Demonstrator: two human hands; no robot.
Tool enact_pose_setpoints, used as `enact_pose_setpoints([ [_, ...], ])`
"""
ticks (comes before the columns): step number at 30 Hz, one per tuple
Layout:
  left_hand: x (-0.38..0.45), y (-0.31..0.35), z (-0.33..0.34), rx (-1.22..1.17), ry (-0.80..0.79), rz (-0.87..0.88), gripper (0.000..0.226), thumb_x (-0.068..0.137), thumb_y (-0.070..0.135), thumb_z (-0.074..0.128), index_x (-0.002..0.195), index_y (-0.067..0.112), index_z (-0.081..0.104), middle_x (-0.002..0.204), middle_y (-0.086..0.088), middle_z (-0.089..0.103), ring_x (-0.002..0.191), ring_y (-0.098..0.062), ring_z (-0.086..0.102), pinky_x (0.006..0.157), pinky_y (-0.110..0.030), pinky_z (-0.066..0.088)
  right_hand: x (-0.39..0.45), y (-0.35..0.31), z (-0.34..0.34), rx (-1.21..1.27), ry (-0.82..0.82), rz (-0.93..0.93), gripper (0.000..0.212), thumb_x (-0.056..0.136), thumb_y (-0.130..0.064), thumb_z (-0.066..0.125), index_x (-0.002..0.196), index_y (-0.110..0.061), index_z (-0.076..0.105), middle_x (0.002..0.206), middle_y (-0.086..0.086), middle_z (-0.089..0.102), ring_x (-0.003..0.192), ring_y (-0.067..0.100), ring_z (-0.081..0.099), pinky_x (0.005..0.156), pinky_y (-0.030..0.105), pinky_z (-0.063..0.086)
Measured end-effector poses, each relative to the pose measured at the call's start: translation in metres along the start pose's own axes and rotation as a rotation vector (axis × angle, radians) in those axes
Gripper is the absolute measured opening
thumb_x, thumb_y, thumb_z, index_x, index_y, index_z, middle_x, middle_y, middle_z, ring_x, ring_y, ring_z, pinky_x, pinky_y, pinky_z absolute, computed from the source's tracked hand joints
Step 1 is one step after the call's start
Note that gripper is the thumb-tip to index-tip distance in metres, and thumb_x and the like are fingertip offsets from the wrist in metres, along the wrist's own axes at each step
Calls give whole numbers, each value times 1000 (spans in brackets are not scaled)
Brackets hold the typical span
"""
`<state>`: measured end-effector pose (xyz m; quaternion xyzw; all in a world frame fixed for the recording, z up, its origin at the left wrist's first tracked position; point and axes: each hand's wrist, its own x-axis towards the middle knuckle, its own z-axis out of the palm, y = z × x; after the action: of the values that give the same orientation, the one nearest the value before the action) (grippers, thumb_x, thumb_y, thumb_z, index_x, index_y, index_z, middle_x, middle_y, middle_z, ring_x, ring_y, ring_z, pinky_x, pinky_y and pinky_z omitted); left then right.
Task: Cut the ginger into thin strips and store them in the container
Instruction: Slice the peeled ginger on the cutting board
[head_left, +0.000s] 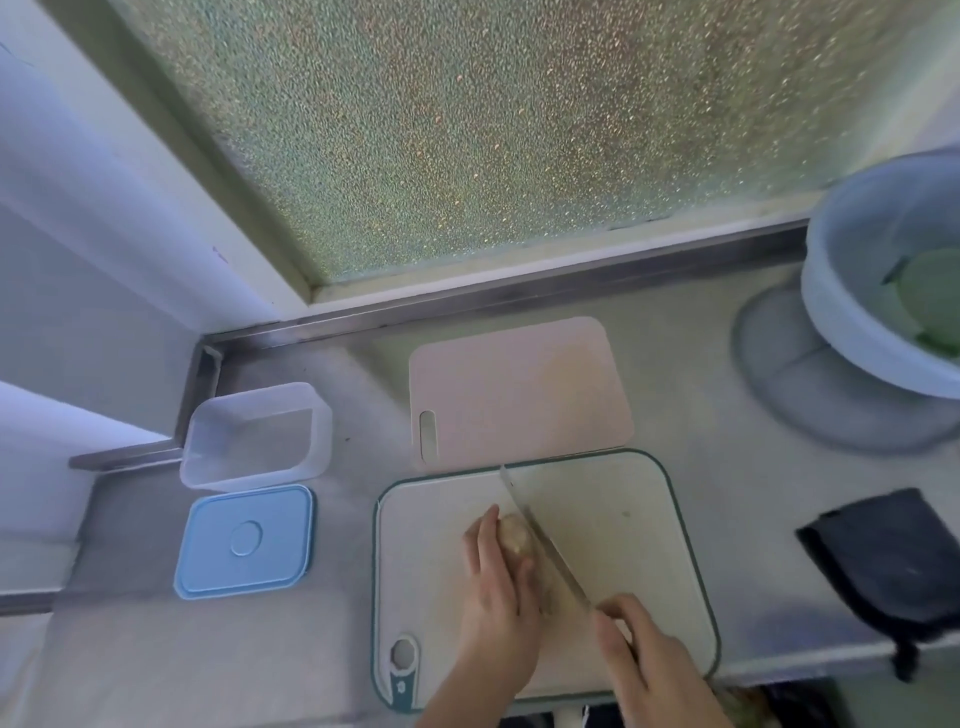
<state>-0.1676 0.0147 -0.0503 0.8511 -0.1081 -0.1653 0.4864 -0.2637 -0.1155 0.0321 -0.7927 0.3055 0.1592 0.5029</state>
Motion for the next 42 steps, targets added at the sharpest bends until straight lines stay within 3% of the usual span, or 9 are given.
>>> enact_pose_setpoints([
  [3, -1, -5, -3, -4, 18, -34, 57, 94, 25, 42, 147, 9, 31, 142, 2, 34, 122, 18, 35, 98, 1, 26, -17, -1, 3, -24, 16, 42, 10, 97, -42, 45, 92, -33, 48, 54, -1, 57, 53, 6, 57, 55, 16, 42],
  [8, -3, -7, -5, -2, 47, -12, 46, 92, 30, 42, 137, 29, 34, 132, 10, 41, 116, -2, 46, 100, -12, 36, -31, 13, 19, -153, 75, 23, 9, 93, -43, 50, 90, -41, 43, 69, -4, 68, 62, 3, 61, 62, 14, 49],
  [12, -3, -9, -4, 45, 37, -4, 60, 85, 36, 35, 129, -3, 48, 119, -9, 47, 104, -14, 47, 94, -29, 44, -33, 35, 25, -293, 136, -85, 30, 85, -73, 26, 89, -46, 40, 55, -14, 60, 50, 0, 54, 54, 14, 48],
  [15, -1, -4, -3, 55, 12, 33, 52, 90, 31, 37, 124, -7, 50, 114, -10, 49, 104, -1, 46, 87, -9, 38, -33, 27, 19, -234, 126, -72, 27, 90, -66, 22, 96, -44, 37, 69, -8, 66, 64, 3, 60, 68, 15, 49],
  [19, 3, 0, 0, 47, 28, 90, 51, 96, 32, 34, 119, -11, 49, 111, -16, 49, 101, 1, 45, 85, -6, 35, -32, 11, 9, -252, 69, -69, 7, 98, -48, 32, 99, -42, 35, 71, -9, 64, 79, -10, 55, 67, 12, 46],
  [21, 3, 0, 3, 55, 39, 106, 50, 98, 34, 34, 123, -8, 46, 110, -13, 49, 95, 0, 47, 80, -8, 38, -30, 7, 6, -219, 29, -55, 7, 98, -47, 32, 99, -41, 35, 77, -23, 63, 75, -12, 55, 64, 11, 44],
  [27, 6, -15, 6, 127, 88, 172, 47, 102, 56, 26, 135, 23, 33, 105, -18, 54, 80, -15, 48, 67, -30, 45, -20, 7, 2, -193, -59, -45, 10, 100, -43, 29, 98, -36, 36, 77, -1, 65, 73, 4, 61, 66, 13, 45],
  [33, 8, -17, 2, 165, 53, 190, 42, 102, 43, 35, 137, 21, 29, 134, -18, 48, 96, -27, 58, 74, -40, 54, -12, 0, -3, -199, -117, -44, 13, 100, -44, 26, 94, -35, 34, 70, 1, 60, 65, 8, 58, 63, 15, 42],
  [42, 12, -18, 0, 162, 20, 210, 39, 99, 32, 37, 135, 20, 30, 136, -18, 46, 98, -16, 52, 76, -41, 54, 7, -7, -7, -145, -166, -133, 28, 91, -54, 20, 92, -31, 36, 62, -3, 57, 64, 10, 57, 63, 20, 43],
])
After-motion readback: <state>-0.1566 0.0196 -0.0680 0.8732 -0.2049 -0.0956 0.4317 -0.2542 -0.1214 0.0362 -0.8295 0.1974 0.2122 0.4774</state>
